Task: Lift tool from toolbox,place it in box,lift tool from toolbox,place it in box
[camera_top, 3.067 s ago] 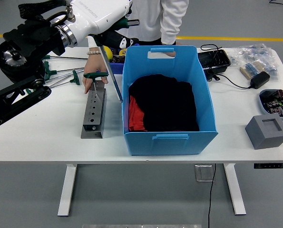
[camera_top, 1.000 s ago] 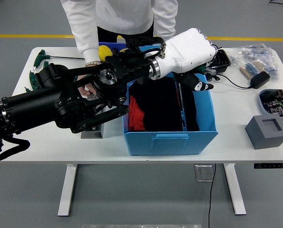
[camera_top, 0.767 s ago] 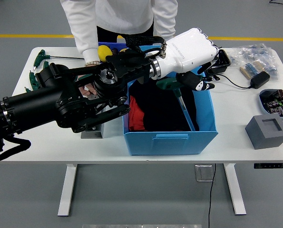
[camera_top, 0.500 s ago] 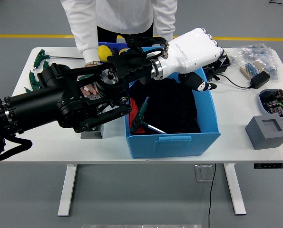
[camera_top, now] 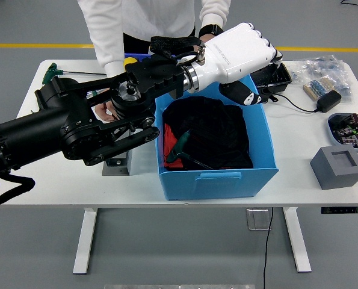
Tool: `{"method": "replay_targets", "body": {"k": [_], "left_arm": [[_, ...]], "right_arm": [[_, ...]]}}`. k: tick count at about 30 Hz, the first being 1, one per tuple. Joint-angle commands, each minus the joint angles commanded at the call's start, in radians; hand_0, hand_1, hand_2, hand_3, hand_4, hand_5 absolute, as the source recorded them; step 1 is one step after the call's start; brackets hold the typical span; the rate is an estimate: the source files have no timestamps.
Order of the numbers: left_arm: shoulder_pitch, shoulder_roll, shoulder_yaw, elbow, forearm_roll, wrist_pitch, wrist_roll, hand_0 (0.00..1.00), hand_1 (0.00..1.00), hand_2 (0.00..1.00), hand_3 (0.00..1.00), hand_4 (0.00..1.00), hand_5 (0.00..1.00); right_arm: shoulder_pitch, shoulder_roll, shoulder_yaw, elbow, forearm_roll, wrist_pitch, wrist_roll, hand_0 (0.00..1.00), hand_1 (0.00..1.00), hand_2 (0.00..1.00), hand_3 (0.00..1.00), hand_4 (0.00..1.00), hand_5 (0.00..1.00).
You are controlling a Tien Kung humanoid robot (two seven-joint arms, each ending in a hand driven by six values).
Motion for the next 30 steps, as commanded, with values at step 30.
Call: {"method": "replay_targets", "body": {"k": [30], "left_arm": [[0.766,0.130,-0.484,-0.417,-0.708,0.467,0.150,0.231,0.360,0.504,0.576,0.699,0.429]], "right_arm": [[-0.038,0.025,-0.011,-0.006,0.024,0.003,0.000,0.685,0.662,0.728,0.570,0.779,0.694]]}}
